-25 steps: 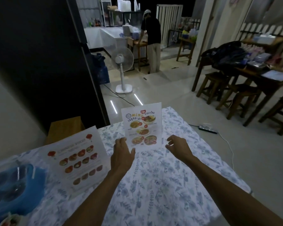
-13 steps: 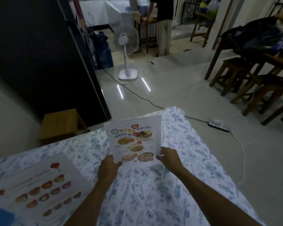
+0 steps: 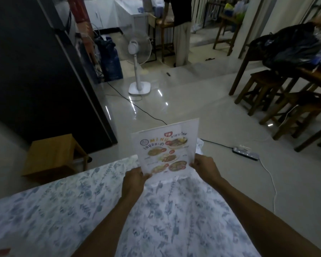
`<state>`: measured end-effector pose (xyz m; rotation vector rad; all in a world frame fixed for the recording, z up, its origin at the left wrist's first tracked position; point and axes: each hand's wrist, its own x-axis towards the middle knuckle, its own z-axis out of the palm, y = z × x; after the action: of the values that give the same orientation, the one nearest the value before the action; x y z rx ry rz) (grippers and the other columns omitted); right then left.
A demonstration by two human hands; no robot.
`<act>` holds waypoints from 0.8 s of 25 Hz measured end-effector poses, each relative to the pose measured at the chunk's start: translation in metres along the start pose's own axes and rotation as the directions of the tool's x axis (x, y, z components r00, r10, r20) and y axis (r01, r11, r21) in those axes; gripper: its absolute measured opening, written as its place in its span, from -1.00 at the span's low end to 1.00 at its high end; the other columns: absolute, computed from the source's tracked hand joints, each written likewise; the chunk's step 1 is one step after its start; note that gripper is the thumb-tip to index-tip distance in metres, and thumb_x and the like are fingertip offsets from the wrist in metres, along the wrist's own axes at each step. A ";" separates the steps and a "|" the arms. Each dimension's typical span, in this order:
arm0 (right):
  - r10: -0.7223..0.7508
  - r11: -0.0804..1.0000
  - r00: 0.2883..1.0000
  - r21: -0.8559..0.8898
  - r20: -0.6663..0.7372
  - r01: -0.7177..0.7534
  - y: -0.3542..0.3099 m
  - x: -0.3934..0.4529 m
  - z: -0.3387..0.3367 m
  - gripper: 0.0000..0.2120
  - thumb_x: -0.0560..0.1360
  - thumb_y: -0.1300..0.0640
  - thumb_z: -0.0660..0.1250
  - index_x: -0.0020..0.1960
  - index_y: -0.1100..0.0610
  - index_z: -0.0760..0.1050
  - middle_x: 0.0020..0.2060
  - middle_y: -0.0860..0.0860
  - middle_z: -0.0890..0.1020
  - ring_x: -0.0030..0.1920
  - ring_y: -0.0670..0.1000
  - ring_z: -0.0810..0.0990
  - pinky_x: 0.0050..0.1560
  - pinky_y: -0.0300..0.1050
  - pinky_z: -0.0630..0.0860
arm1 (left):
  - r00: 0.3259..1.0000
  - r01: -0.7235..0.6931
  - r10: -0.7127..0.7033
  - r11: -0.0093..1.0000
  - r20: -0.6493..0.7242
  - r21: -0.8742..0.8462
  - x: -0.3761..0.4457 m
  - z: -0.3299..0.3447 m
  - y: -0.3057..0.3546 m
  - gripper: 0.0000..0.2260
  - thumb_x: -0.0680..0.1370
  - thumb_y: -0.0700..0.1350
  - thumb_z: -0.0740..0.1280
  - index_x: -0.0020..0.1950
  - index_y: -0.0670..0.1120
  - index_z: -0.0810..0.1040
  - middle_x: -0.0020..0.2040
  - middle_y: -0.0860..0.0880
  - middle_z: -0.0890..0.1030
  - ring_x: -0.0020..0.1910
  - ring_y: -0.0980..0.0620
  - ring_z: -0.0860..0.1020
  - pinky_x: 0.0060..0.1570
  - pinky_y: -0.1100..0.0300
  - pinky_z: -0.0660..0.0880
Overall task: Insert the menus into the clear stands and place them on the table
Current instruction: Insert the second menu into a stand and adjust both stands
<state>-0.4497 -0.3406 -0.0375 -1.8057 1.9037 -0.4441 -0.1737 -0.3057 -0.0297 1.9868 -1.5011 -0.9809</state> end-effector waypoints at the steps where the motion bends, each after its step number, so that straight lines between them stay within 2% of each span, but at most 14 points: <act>1: -0.004 1.000 1.000 -0.021 -0.006 0.004 0.006 0.016 -0.009 -0.86 0.51 0.10 0.37 0.04 0.09 0.62 -0.13 0.08 0.73 -0.13 0.13 0.68 -0.22 -0.05 0.57 | 1.000 -0.004 0.004 1.000 0.007 -0.010 0.014 0.007 0.011 -0.68 0.49 0.03 0.47 0.14 -0.15 0.67 0.04 -0.10 0.71 -0.08 -0.01 0.65 -0.03 0.12 0.61; 4: -0.027 0.999 0.999 -0.048 -0.034 0.025 0.019 0.061 -0.027 -0.85 0.52 0.08 0.36 0.02 0.13 0.62 -0.11 0.09 0.72 -0.11 0.13 0.66 -0.18 -0.05 0.54 | 1.000 -0.007 0.007 1.000 -0.004 -0.009 0.051 0.021 0.038 -0.71 0.49 0.01 0.48 0.09 -0.16 0.68 0.02 -0.08 0.71 -0.12 0.02 0.62 -0.10 0.18 0.56; 9: -0.057 0.998 0.998 -0.006 -0.013 0.057 0.040 0.128 -0.029 -0.83 0.51 0.05 0.38 0.07 0.07 0.61 -0.04 0.05 0.73 -0.06 0.08 0.67 -0.14 -0.09 0.57 | 0.999 -0.021 0.022 1.000 -0.038 0.022 0.107 0.038 0.056 -0.67 0.47 0.05 0.48 0.15 -0.08 0.69 0.05 -0.08 0.72 -0.06 -0.04 0.67 0.01 0.05 0.62; 11: -0.052 0.999 0.999 -0.002 -0.011 0.052 0.046 0.144 -0.023 -0.81 0.50 0.05 0.39 0.08 0.07 0.61 -0.04 0.05 0.72 -0.05 0.08 0.67 -0.16 -0.14 0.52 | 0.999 -0.008 0.011 0.999 -0.053 0.049 0.121 0.042 0.056 -0.66 0.47 0.04 0.49 0.17 -0.10 0.68 0.06 -0.09 0.72 -0.06 -0.05 0.67 -0.02 0.12 0.60; 13: -0.036 0.999 0.999 -0.001 0.011 0.036 0.055 0.155 -0.014 -0.81 0.50 0.04 0.39 0.06 0.09 0.60 -0.06 0.06 0.72 -0.06 0.08 0.67 -0.18 -0.17 0.47 | 0.999 0.008 -0.005 0.998 -0.045 0.069 0.131 0.049 0.053 -0.67 0.47 0.02 0.50 0.16 -0.11 0.68 0.05 -0.09 0.72 -0.08 -0.05 0.66 -0.09 0.17 0.56; 17: -0.015 1.000 1.000 0.006 0.022 0.015 0.065 0.161 0.000 -0.83 0.50 0.05 0.40 -0.05 0.15 0.56 -0.14 0.08 0.70 -0.12 0.09 0.65 -0.21 -0.16 0.42 | 0.998 0.010 -0.006 0.997 -0.058 0.072 0.138 0.057 0.043 -0.69 0.45 0.04 0.50 0.12 -0.08 0.70 -0.01 -0.05 0.74 -0.11 0.00 0.68 -0.05 0.05 0.64; 20: -0.043 0.998 0.998 -0.047 0.035 0.044 0.063 0.159 -0.002 -0.81 0.51 0.03 0.36 -0.16 0.13 0.46 -0.27 0.04 0.61 -0.21 0.10 0.59 -0.29 -0.14 0.33 | 0.999 -0.003 0.006 0.996 -0.037 0.086 0.141 0.057 0.042 -0.69 0.44 0.03 0.51 0.11 -0.07 0.70 -0.03 -0.05 0.74 -0.11 -0.01 0.68 -0.04 0.02 0.64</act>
<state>-0.5062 -0.4941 -0.0884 -1.8764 1.8703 -0.3840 -0.2221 -0.4495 -0.0730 2.0484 -1.5513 -0.8861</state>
